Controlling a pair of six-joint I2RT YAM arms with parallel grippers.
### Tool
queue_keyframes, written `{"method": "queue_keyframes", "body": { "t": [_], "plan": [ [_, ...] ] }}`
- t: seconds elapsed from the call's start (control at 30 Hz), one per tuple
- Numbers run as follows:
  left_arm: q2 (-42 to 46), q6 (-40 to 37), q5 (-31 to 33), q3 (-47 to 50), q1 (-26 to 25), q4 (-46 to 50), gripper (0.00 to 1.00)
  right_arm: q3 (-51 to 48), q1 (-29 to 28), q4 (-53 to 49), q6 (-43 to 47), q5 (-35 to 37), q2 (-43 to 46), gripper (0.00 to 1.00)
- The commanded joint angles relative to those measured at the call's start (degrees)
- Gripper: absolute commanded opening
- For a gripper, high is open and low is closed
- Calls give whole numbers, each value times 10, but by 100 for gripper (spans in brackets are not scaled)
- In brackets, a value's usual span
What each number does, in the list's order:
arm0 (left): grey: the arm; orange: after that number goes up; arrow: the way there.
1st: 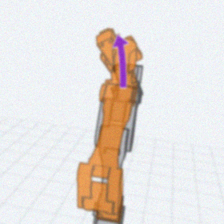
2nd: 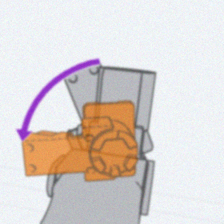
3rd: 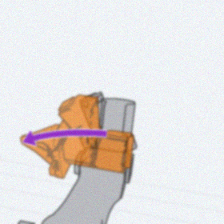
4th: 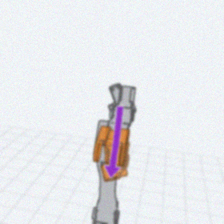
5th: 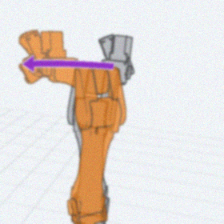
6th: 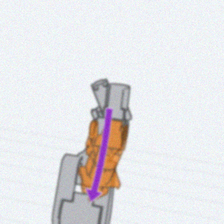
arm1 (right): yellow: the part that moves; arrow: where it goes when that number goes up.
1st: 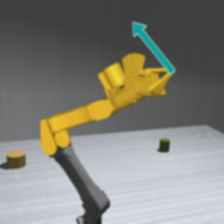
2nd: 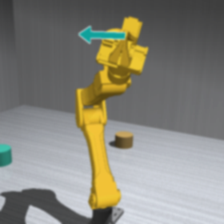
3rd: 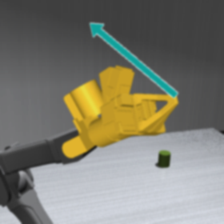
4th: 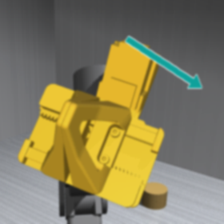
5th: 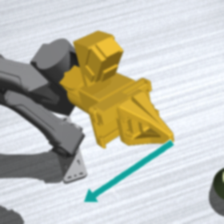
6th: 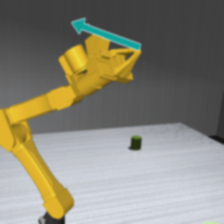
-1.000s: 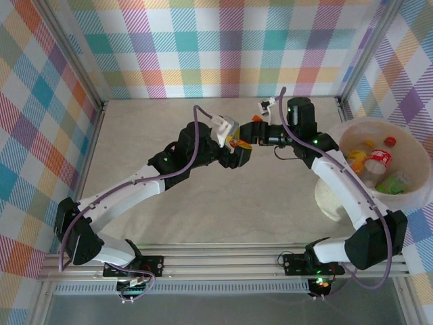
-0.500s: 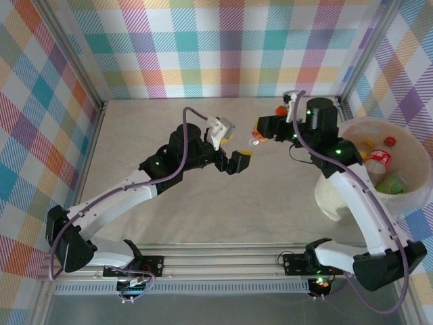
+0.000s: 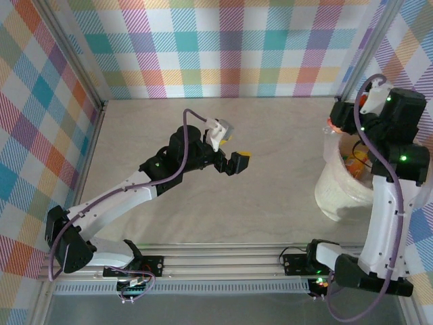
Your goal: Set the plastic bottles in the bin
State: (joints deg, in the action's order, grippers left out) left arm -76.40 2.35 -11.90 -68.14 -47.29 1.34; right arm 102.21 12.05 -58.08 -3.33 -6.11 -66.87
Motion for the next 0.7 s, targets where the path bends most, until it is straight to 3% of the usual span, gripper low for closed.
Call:
{"method": "queue_keyframes", "body": {
  "t": [0.0,0.17,0.37,0.47,0.6,0.67],
  "plan": [
    [-9,14,14,-3,0,-4,100,38,49,-124,31,38,-29,27],
    [-19,19,7,-22,0,24,100,58,61,-195,22,97,-50,26],
    [-25,26,4,-33,0,46,100,19,82,-187,23,101,-60,26],
    [-25,31,6,-34,0,49,100,9,100,-178,22,66,-77,26],
    [-27,33,10,-37,0,53,100,3,115,-167,21,67,-103,32],
    [-30,33,10,-42,-1,57,100,0,132,-151,15,50,-115,40]
  ]
}}
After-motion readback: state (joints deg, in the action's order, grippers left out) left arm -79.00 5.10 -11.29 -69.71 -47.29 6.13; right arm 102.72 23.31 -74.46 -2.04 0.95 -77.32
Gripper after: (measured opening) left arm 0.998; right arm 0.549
